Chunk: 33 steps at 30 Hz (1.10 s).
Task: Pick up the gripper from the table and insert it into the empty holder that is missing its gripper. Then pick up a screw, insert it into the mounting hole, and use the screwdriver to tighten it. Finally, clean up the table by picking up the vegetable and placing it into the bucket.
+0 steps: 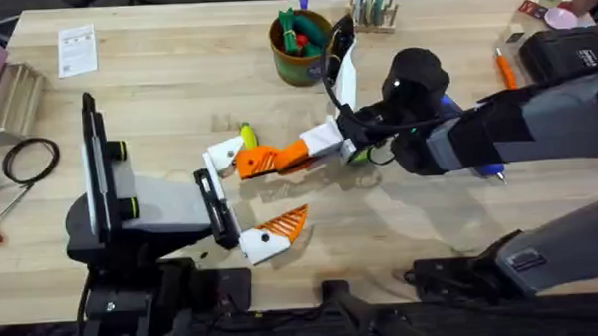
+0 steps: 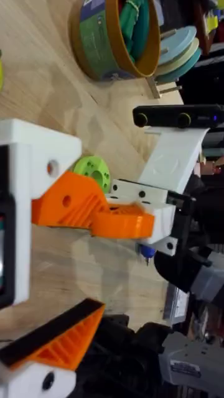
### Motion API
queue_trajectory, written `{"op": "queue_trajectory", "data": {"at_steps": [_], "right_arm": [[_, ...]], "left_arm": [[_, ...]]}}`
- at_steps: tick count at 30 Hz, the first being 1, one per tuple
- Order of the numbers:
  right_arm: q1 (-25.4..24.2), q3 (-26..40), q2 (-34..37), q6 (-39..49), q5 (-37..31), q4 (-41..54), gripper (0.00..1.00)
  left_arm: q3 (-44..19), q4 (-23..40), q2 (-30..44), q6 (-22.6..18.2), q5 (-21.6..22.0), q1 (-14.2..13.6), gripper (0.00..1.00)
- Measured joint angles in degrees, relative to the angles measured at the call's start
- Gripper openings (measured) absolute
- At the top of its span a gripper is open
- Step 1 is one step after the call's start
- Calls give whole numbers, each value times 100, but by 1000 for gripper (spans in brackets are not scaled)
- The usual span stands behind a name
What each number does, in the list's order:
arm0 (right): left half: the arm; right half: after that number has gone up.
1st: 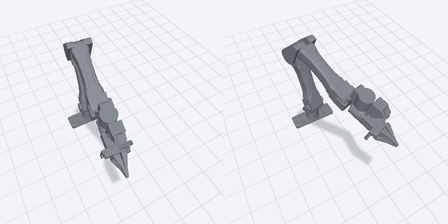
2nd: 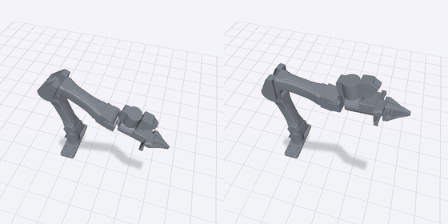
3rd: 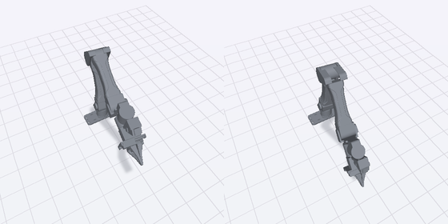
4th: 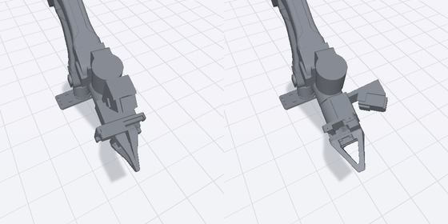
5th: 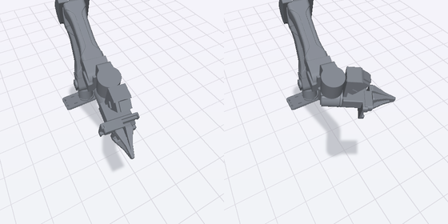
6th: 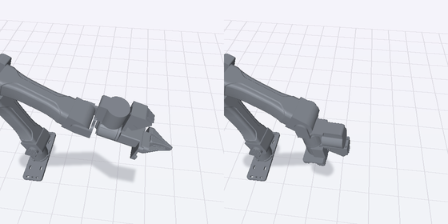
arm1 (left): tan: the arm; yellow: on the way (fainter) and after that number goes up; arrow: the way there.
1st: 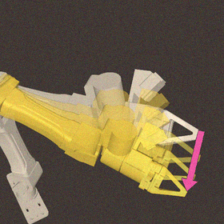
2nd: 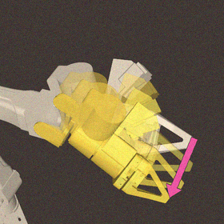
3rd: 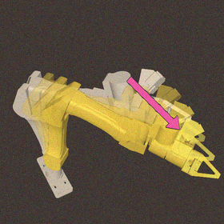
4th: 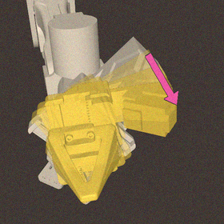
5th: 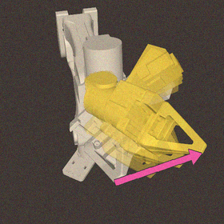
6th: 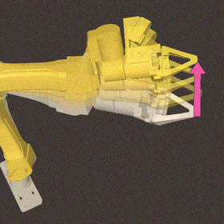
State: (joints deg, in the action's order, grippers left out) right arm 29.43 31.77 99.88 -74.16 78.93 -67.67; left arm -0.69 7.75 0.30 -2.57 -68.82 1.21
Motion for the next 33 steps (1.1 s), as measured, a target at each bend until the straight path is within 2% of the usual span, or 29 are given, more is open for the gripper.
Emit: {"op": "queue_trajectory", "data": {"at_steps": [12, 17, 21, 33], "right_arm": [[-40, 13, 0, -130, 498, 113, 9], [-35, 13, -13, -167, 500, 166, 9], [27, 13, -35, -189, 423, 578, 9], [74, 322, -37, -189, 339, 675, 9]], "left_arm": [[0, 7, 2, -4, -44, -22, 986], [0, 7, 0, -4, -44, -22, 986], [-1, 7, 1, -4, -45, -22, 986], [0, 4, 2, -4, -44, -22, 986]]}}
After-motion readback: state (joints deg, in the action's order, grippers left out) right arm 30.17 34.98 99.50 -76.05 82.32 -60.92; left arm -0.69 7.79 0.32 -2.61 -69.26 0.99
